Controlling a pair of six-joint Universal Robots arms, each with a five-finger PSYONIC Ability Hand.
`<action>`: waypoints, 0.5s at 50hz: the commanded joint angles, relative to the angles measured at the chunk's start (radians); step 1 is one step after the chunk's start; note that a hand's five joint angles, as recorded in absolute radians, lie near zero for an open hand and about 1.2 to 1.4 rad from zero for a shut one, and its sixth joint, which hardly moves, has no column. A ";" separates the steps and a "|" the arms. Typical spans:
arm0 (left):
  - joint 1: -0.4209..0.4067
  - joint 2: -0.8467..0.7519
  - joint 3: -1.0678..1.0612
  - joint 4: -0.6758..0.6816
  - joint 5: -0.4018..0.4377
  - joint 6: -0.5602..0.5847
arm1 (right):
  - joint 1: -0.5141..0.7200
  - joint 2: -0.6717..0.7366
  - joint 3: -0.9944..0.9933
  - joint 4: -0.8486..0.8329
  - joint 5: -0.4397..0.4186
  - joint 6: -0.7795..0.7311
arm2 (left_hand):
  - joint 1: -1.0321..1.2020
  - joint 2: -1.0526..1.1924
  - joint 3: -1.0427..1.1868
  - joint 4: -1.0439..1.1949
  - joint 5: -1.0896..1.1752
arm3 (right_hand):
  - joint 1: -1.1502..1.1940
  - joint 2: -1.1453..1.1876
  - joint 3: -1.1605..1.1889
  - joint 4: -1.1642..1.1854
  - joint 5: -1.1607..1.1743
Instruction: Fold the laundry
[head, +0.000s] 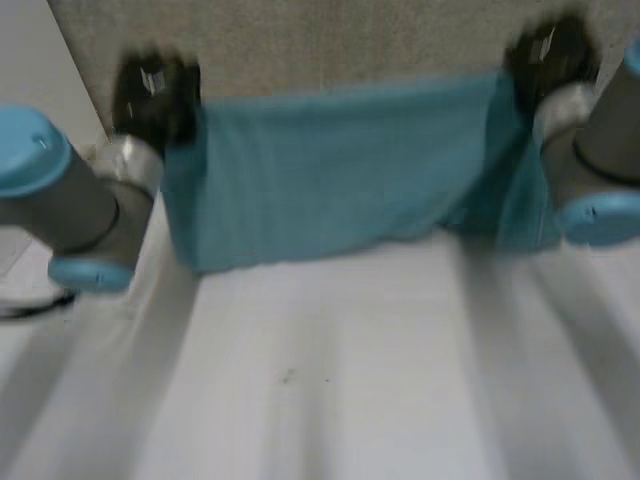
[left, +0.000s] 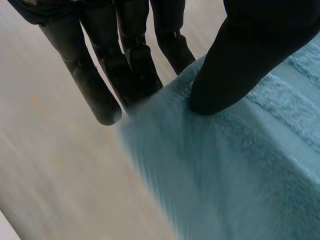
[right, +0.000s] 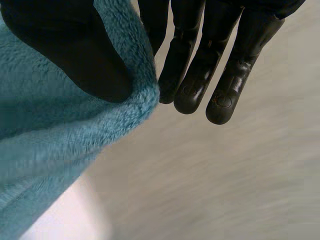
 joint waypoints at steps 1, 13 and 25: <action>-0.022 0.149 0.072 0.379 -0.077 -0.006 | 0.020 -0.195 0.039 -0.347 -0.095 0.008 | 0.261 0.196 0.200 0.200 0.258 | 0.418 0.211 0.209 0.203 0.239; 0.033 0.218 -0.364 0.285 -0.044 -0.007 | 0.007 -0.216 0.340 0.065 -0.295 -0.005 | 0.261 0.196 0.200 0.200 0.258 | 0.418 0.211 0.209 0.203 0.239; 0.101 0.159 -0.596 0.287 0.027 -0.012 | -0.061 -0.015 0.422 0.256 -0.336 -0.150 | 0.261 0.196 0.200 0.200 0.258 | 0.331 0.124 0.122 0.116 0.152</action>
